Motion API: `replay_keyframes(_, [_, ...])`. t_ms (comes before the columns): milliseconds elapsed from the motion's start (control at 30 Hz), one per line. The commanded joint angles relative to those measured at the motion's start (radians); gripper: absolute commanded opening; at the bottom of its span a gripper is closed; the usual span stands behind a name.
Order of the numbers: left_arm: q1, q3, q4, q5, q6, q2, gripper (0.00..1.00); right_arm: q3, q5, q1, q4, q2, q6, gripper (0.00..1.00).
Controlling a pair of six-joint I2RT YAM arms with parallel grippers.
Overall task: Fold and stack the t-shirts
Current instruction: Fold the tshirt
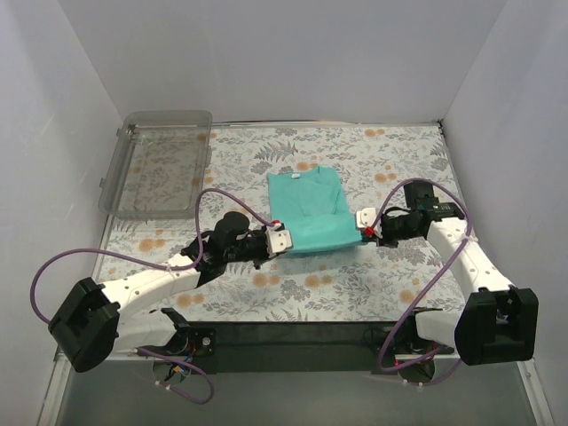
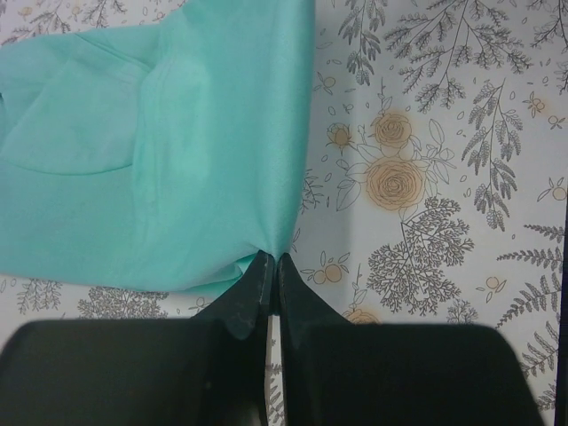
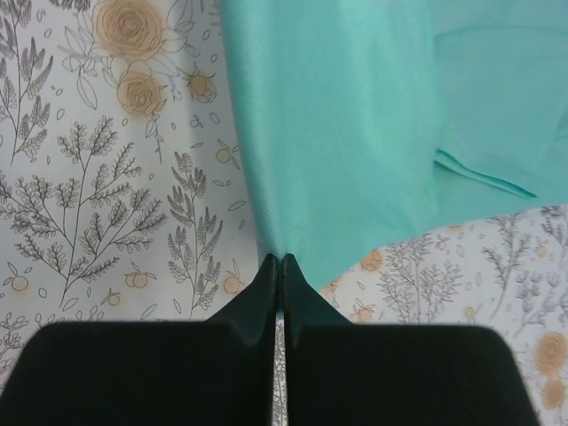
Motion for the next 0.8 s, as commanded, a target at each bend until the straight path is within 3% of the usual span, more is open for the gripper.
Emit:
replay_keyframes(0, [-0.004, 0.051, -0.066, 0.007, 0.0, -0.054, 0.0, 0.124, -0.062, 0.0, -0.051, -0.043, 0.108, 0.01])
replay_keyframes(333, [0.0, 0.188, -0.11, -0.089, 0.079, -0.045, 0.0, 0.353, -0.094, 0.002, -0.08, 0.0, 0.209, 0.01])
replay_keyframes(767, [0.106, 0.285, -0.008, -0.111, 0.103, 0.073, 0.0, 0.454, -0.065, -0.001, -0.071, 0.107, 0.261, 0.01])
